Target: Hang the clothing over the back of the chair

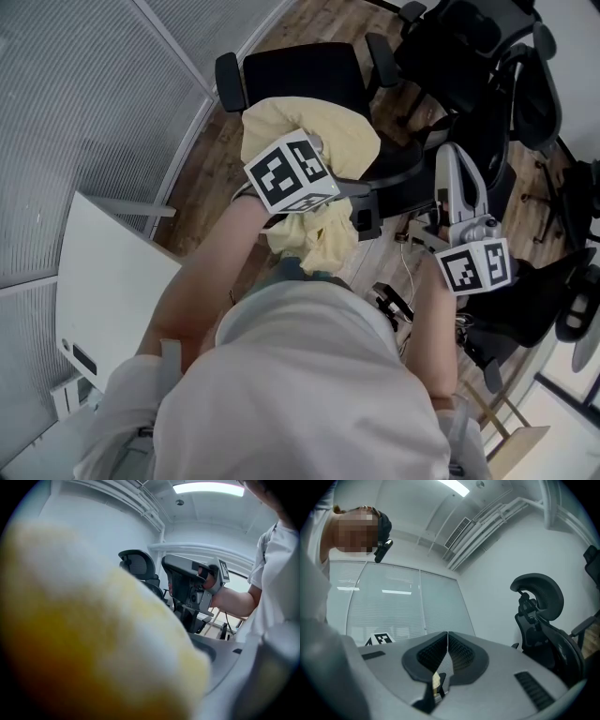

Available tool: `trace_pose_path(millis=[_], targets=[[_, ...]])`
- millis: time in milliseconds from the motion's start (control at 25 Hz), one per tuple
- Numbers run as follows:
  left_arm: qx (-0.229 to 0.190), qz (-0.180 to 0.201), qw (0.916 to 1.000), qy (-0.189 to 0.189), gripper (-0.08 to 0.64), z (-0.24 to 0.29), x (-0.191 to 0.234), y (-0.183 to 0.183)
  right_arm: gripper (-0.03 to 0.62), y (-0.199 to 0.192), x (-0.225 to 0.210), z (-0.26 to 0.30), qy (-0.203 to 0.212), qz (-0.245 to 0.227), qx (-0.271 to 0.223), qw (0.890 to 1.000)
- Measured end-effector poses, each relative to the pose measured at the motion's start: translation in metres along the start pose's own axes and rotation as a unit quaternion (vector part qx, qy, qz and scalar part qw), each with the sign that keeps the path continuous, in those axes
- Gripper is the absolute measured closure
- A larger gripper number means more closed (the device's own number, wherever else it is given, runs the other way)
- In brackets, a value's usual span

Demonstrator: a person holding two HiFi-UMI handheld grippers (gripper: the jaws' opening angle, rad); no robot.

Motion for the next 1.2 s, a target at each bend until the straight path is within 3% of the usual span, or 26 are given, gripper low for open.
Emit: trace_pose_path(millis=[240,520,800,1080,1200], targets=[[0.028,-0.004,0.9993,-0.025,0.224,0.006,0.005,-0.001,0.569,-0.002,0.0,0.003,0.006,0.002,0.004,1.0],[0.017,-0.031,0.9983,-0.047,0.224,0.011,0.012,-0.001,0.569,-0.007,-0.002,0.008,0.013,0.008,0.006,1.0],[-0.02,-0.023,0.9967,-0.075,0.222,0.007,0.01,0.003,0.569,-0.01,-0.003,0.01,0.018,0.017,0.009,1.0],[0.021,-0.042,0.9964,-0.071,0.222,0.01,0.014,-0.001,0.569,-0.009,-0.005,0.013,0.025,0.019,0.007,0.999],[0.044,-0.031,0.9953,-0.081,0.222,0.01,0.009,-0.002,0.569,-0.009,-0.004,0.014,0.031,0.019,0.007,0.999]])
Point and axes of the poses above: the fingertips, and each gripper's own axes: z forward along the fingers, x to its left, y out of its top, the point moved 6 cm from there along -z, backward along the fingers, and after that the axes turned 4 degrees about x, right-handed, at the moved point
